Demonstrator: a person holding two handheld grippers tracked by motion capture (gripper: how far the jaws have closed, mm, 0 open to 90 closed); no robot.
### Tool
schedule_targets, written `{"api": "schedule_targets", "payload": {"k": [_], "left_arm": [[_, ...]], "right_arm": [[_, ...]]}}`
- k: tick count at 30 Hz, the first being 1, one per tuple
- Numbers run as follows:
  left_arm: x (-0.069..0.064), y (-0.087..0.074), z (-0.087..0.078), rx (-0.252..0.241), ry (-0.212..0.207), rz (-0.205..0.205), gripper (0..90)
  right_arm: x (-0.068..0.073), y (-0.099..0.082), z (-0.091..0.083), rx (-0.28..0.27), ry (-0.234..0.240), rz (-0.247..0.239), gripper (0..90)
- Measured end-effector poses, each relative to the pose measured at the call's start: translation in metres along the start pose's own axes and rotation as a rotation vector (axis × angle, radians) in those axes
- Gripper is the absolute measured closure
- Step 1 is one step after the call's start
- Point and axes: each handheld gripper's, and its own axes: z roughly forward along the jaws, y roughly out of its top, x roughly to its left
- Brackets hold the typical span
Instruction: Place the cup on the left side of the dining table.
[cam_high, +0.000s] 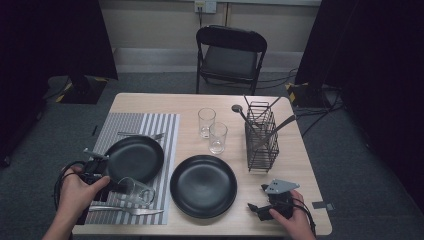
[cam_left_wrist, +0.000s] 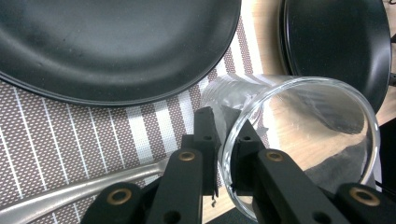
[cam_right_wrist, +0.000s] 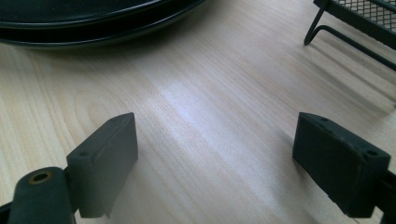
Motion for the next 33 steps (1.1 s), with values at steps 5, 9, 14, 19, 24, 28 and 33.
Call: {"api": "schedule_targets", "payload": {"k": [5, 9, 14, 19, 24, 28, 33], "left_arm": [[0.0013, -0.0018, 0.0009, 0.003, 0.004, -0.011, 83.6], [0.0013, -0.0011, 0.0011, 0.003, 0.003, -0.014, 83.3], [-0.0001, -0.0006, 0.0014, -0.001, 0.007, -0.022, 83.1], [-0.0002, -0.0004, 0.0016, -0.004, 0.004, -0.028, 82.9], [-0.0011, 0.0007, 0.0015, -0.007, 0.01, -0.022, 82.3], [-0.004, 0.0017, 0.0023, -0.009, 0.002, -0.023, 81.6], [-0.0056, 0.0034, 0.0029, -0.014, 0.001, -0.013, 80.8]], "right_arm": [[-0.0001, 0.0, 0.0, -0.001, -0.001, -0.001, 13.1], [-0.0001, 0.0001, 0.0001, 0.0, -0.001, -0.002, 13.1], [-0.0001, 0.0002, 0.0003, -0.001, 0.0, -0.003, 13.1], [-0.0001, 0.0003, 0.0004, -0.001, 0.0, -0.003, 13.1], [-0.0001, 0.0002, 0.0003, -0.001, 0.0, -0.003, 13.1], [-0.0001, 0.0003, 0.0004, -0.001, -0.001, -0.003, 13.1], [-0.0001, 0.0003, 0.0003, -0.001, 0.0, -0.003, 13.1]]}}
